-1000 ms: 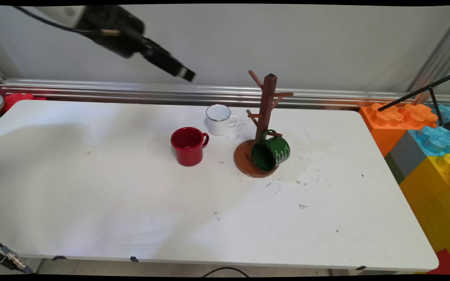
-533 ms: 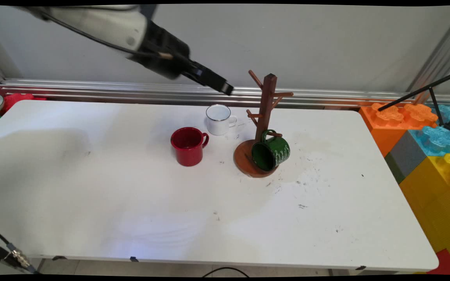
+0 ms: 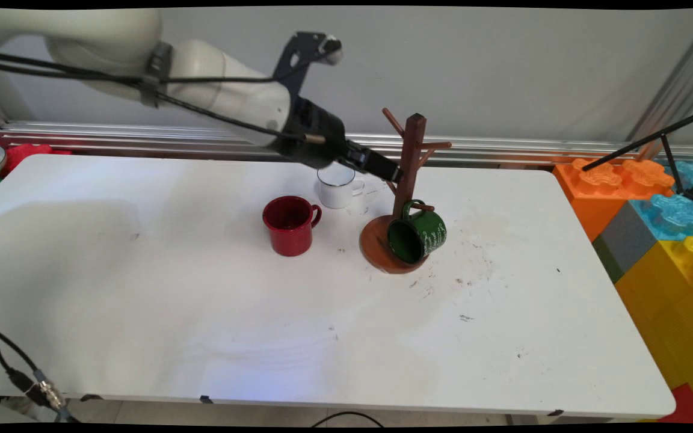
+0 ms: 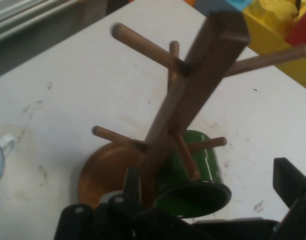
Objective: Pick up the green mug from the rack
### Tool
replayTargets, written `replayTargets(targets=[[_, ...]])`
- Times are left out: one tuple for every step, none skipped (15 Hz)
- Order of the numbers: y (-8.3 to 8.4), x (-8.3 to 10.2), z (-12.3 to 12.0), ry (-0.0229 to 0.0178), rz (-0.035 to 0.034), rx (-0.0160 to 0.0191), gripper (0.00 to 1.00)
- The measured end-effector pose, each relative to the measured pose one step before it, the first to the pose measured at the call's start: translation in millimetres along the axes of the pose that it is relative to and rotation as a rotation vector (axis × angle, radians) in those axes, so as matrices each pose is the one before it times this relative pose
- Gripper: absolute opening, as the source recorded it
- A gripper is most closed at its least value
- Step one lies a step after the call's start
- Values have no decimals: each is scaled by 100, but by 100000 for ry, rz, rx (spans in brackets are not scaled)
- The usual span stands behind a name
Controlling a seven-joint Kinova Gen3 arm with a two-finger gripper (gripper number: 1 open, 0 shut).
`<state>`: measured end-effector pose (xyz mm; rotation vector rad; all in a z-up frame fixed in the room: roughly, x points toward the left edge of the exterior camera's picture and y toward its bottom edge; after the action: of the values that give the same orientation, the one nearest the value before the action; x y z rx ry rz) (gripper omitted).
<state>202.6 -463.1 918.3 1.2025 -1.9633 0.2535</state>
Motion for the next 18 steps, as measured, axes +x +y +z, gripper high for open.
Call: replayTargets(targets=[[457, -465, 614, 58, -834, -278, 100], [433, -518, 562, -22, -848, -304, 100], [399, -512, 523, -26, -838, -232, 100], [307, -441, 428, -131, -732, -209, 100], [349, -505, 491, -185, -847, -188, 100], [330, -499, 499, -239, -911, -182, 100], [285, -381, 427, -112, -783, -254, 100], [319, -422, 472, -47, -903, -278, 100], [298, -392, 470, 115, -1064, -261, 100], [231, -322, 391, 186, -1002, -246, 100], [273, -355, 436, 275, -1046, -402, 100], [244, -341, 418, 236, -991, -382, 100], [176, -308, 347, 161, -817, -237, 100], [226, -396, 440, 211, -1010, -364, 100], [141, -288, 310, 192, -690, -238, 100], [127, -283, 298, 153, -613, -262, 100], [127, -329, 320, 135, -656, -258, 100], [99, -316, 291, 126, -565, -198, 100]])
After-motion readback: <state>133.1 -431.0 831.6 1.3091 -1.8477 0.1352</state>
